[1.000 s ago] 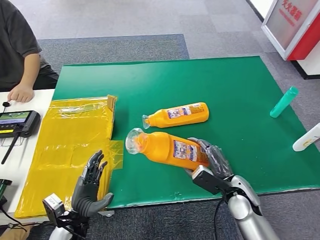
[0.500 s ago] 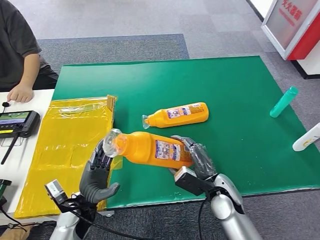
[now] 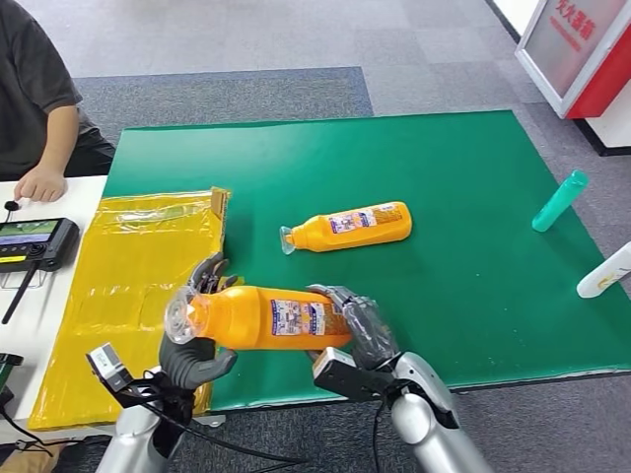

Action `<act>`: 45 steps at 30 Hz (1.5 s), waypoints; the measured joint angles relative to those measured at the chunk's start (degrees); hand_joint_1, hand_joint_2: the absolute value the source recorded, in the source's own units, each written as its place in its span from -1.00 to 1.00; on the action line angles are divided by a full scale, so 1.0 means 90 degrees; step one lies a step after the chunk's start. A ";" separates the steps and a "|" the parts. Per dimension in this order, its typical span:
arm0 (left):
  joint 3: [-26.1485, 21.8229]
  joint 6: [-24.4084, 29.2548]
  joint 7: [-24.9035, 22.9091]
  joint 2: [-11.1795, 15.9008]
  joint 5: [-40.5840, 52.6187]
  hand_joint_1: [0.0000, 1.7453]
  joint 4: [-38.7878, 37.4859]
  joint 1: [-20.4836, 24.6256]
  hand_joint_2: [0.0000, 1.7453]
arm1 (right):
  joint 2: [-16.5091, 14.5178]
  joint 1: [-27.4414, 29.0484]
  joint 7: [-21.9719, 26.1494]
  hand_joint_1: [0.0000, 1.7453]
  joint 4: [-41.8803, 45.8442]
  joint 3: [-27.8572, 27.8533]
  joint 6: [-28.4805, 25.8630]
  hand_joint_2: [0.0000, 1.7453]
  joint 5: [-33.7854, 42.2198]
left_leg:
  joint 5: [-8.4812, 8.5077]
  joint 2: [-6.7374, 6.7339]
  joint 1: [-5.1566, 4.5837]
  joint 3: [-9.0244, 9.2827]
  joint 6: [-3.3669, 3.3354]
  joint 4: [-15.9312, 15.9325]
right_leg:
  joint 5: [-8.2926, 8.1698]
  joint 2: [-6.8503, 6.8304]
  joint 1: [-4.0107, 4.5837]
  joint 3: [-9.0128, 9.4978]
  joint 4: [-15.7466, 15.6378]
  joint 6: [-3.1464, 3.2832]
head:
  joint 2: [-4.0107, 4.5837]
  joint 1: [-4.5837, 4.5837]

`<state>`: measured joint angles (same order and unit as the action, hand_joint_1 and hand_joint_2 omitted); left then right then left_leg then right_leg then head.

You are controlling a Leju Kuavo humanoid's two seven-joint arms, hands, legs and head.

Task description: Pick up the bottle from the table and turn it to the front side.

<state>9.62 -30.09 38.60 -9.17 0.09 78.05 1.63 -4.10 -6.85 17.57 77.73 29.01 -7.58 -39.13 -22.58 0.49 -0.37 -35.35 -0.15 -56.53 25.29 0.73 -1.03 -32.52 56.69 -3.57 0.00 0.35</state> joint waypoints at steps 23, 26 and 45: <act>0.0465 -0.0217 -0.0019 0.0026 0.0119 -1.00 -0.0228 0.0158 1.00 | -0.0109 -0.0258 -0.0036 1.00 -0.0344 0.0266 0.0016 1.00 -0.0010 | 0.0000 0.0000 0.0000 0.0000 0.0000 0.0000 | 0.0000 0.0000 0.0000 0.0000 0.0000 0.0000 | 0.0000 0.0001; 0.0523 -0.0220 -0.0001 0.0060 0.0193 -1.00 -0.0254 0.0174 1.00 | -0.0112 -0.0288 -0.0040 1.00 -0.0403 0.0286 0.0019 1.00 -0.0005 | 0.0000 0.0000 0.0000 0.0000 0.0000 0.0000 | 0.0000 0.0000 0.0000 0.0000 0.0000 0.0000 | 0.0000 0.0000; 0.0636 0.0307 0.0021 0.0152 0.0475 1.00 -0.0149 0.0130 1.00 | -0.0115 -0.0321 -0.0090 -1.00 -0.0596 0.0315 -0.0067 1.00 -0.0035 | 0.0000 0.0000 0.0000 0.0000 0.0000 0.0000 | 0.0000 0.0000 0.0000 0.0000 0.0000 0.0000 | 0.0000 0.0001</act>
<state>15.34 -27.33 38.80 -7.81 4.37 76.71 2.80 -5.14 -9.74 16.75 72.37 31.85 -8.18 -39.44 -22.58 0.49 -0.36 -35.35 -0.15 -56.53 25.29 0.73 -1.02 -32.52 56.69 -3.57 0.00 0.36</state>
